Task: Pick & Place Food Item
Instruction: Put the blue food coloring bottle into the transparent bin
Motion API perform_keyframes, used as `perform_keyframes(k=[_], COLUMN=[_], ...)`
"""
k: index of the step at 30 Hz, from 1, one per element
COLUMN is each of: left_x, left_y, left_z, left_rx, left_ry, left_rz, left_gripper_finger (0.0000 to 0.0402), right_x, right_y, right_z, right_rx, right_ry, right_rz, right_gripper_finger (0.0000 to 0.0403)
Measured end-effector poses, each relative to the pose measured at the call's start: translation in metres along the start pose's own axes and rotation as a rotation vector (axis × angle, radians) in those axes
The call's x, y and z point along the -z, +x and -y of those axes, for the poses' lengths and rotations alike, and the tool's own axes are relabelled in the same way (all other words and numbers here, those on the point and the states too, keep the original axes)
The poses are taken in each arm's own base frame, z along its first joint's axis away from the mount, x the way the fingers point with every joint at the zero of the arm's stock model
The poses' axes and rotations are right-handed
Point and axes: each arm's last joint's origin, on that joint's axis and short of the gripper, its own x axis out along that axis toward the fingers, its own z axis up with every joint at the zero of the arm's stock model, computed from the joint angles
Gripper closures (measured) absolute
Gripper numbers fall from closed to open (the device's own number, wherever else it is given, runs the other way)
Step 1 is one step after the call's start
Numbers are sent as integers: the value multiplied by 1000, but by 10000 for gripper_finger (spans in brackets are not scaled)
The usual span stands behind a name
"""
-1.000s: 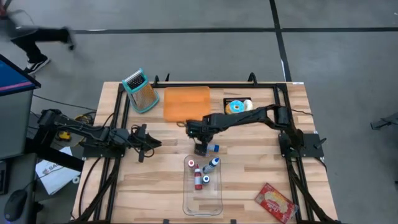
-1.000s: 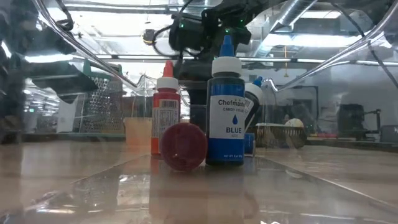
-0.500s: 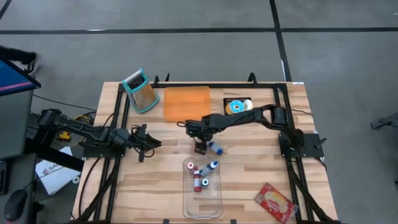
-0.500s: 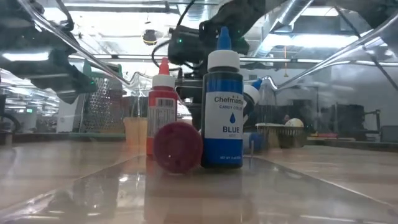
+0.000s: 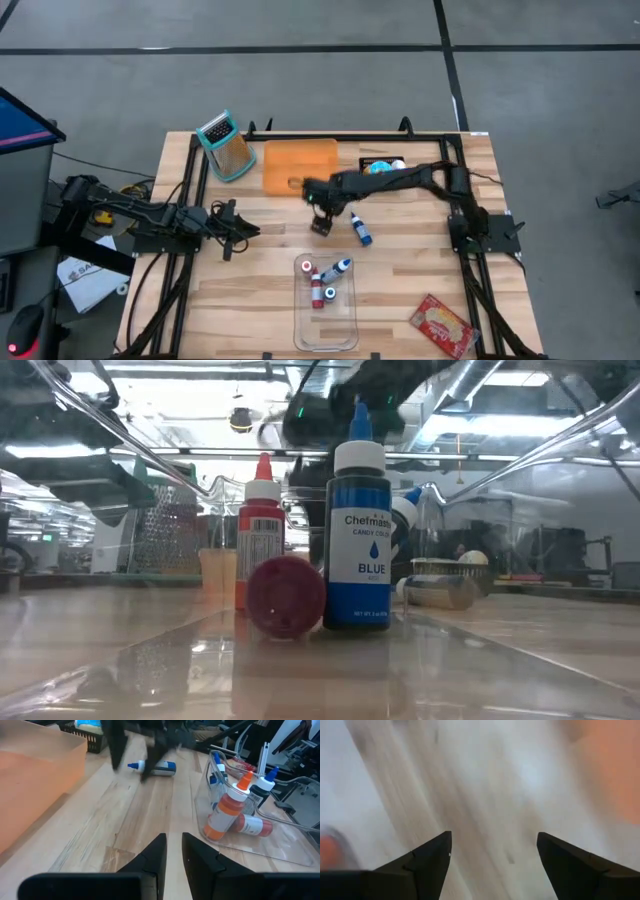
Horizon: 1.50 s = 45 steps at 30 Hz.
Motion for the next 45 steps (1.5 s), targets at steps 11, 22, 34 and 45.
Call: perform_keyframes(k=[11,22,34,45], left_x=[0,0,0,0], left_y=[0,0,0,0], left_z=[0,0,0,0], left_rx=[0,0,0,0], left_ry=[0,0,0,0], left_rz=[0,0,0,0], left_gripper_finger=[346,341,343,341], right_x=[14,56,75,78], right_y=[-63,-16,8,11], right_z=[40,39,34,35], right_rx=[145,152,121,126], right_ry=[390,561,621,631], right_rz=[-17,-141,-134,-128], right_gripper_finger=[117,117,117,123])
